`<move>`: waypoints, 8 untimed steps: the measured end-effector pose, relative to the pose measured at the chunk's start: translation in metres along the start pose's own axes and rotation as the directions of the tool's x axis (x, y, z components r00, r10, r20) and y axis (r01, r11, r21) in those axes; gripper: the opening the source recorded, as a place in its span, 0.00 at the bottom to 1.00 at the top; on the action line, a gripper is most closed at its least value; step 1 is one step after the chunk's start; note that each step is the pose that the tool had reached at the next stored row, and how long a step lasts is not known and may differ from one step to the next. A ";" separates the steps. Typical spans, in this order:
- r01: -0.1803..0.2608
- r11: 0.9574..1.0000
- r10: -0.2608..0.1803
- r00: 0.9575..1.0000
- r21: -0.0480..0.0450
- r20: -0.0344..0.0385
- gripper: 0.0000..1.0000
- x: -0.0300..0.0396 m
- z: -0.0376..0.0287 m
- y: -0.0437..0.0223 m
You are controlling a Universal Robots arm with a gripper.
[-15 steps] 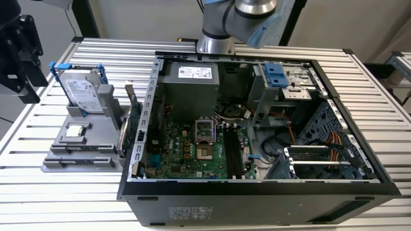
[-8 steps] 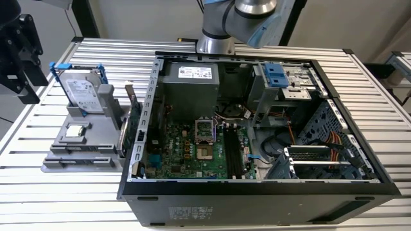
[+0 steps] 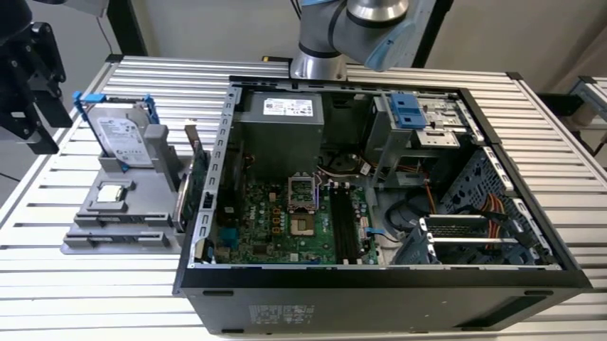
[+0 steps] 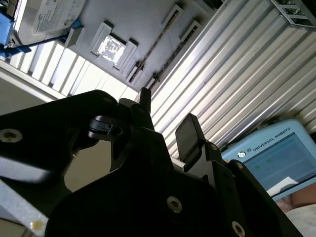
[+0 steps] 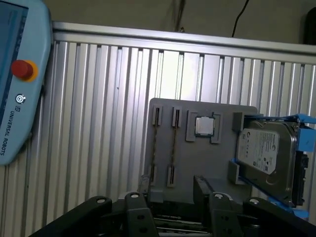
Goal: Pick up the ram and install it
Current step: 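Pick up the ram and move it above insertion slot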
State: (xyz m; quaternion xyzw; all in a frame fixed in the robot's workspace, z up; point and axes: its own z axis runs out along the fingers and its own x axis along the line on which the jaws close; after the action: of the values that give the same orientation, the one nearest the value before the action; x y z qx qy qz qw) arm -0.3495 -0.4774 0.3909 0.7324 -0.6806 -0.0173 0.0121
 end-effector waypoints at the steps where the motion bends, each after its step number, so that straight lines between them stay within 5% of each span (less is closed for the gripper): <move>1: 0.000 1.000 0.000 1.000 0.000 0.000 1.00 0.0000 0.0001 0.0000; 8: 0.000 1.000 0.000 1.000 0.000 0.000 1.00 0.0000 0.0005 -0.0001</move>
State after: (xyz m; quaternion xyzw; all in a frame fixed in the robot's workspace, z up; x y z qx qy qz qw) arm -0.3495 -0.4775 0.3904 0.7323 -0.6806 -0.0171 0.0122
